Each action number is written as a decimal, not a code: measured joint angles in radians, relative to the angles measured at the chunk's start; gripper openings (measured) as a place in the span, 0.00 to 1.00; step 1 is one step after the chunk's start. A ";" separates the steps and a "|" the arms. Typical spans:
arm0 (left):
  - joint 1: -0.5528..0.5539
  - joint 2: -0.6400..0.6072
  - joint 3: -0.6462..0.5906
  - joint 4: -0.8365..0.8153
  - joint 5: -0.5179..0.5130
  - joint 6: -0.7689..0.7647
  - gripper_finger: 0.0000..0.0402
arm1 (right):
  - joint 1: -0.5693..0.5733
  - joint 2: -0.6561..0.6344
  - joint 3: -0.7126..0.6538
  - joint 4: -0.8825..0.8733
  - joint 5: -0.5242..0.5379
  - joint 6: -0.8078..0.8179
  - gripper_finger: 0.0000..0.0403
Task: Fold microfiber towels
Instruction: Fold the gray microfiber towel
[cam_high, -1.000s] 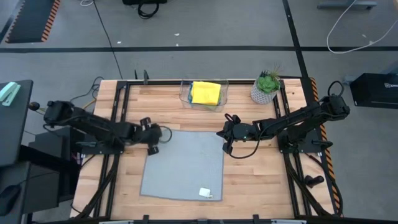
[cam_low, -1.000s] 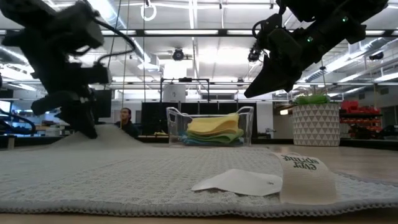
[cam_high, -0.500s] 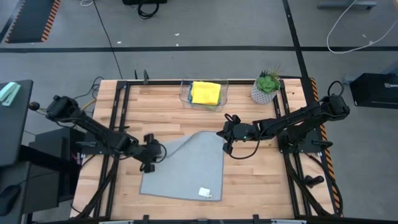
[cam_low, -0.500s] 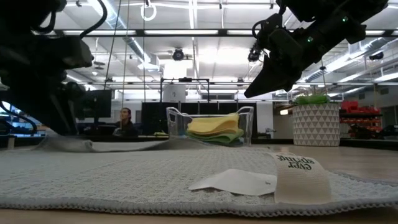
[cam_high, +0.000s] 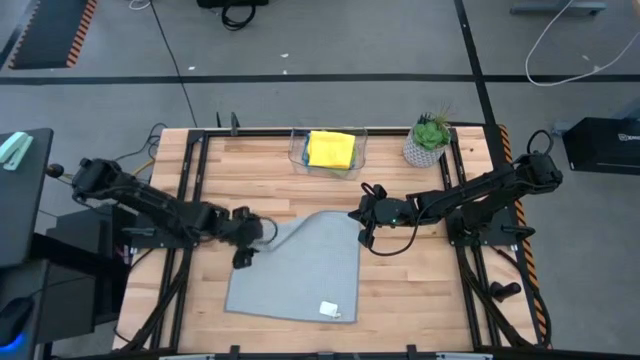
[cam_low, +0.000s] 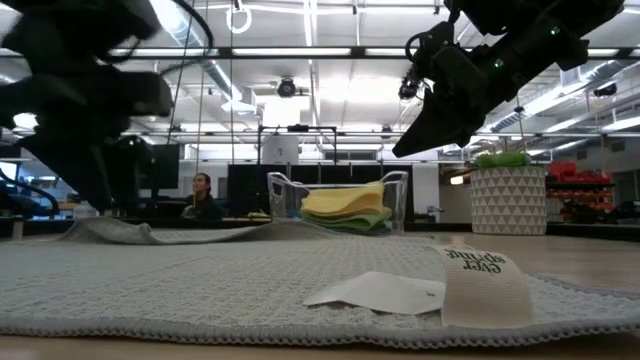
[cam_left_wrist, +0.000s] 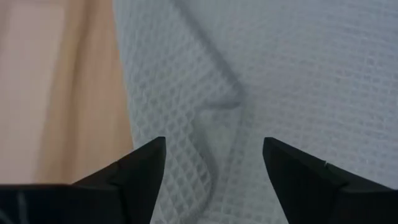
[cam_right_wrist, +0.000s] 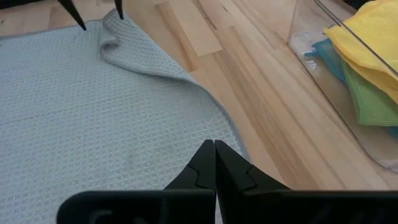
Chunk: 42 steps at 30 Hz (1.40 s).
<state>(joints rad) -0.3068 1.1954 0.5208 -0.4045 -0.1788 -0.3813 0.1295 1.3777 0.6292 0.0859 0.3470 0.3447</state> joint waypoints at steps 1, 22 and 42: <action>0.038 0.002 -0.005 -0.001 0.051 0.000 0.68 | 0.000 0.000 0.000 0.000 0.000 0.000 0.01; 0.218 0.038 -0.006 0.005 0.324 0.020 0.45 | 0.011 0.000 0.000 0.003 0.000 -0.004 0.01; 0.195 0.117 -0.006 0.065 0.334 0.097 0.08 | 0.012 0.000 0.000 0.009 0.000 -0.006 0.01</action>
<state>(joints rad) -0.1115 1.3119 0.5148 -0.3394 0.1551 -0.2839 0.1420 1.3777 0.6292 0.0944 0.3466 0.3382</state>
